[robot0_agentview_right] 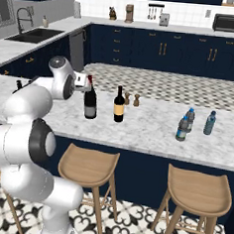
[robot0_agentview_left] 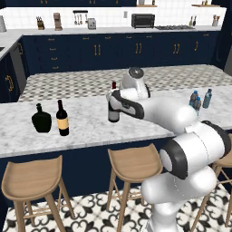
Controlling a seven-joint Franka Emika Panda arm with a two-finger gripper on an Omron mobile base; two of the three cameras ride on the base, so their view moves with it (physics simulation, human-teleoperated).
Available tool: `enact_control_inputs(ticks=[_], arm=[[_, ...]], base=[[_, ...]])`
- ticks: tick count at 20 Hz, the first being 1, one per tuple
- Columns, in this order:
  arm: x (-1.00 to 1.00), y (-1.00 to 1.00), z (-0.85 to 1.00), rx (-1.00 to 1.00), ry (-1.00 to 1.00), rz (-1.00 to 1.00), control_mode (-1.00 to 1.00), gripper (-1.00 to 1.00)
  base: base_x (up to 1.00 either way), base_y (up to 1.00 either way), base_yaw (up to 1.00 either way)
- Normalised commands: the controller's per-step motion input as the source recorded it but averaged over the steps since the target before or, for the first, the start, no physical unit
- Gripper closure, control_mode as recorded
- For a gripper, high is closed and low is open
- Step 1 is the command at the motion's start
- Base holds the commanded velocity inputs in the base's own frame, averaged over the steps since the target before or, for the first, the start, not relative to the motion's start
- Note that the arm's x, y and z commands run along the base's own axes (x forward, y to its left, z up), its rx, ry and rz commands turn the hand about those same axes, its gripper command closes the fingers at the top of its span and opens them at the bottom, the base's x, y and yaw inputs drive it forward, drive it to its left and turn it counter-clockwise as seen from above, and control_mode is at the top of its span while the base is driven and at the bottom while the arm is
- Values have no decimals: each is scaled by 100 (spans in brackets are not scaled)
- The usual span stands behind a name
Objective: Move the plastic bottles in the middle to the plastics group, and the glass bottles in the middle to the glass group.
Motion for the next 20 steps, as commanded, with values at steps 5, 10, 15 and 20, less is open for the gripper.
enact_control_inputs(ticks=[5,10,15,20], arm=[[30,-36,0,0,-2,10,-100,-100],[30,-1,-5,0,-3,3,-100,-100],[22,7,-12,0,-5,5,-100,-100],[20,11,-20,0,-1,2,-100,-100]], base=[[0,0,0],[0,0,0],[0,0,0],[0,0,0]])
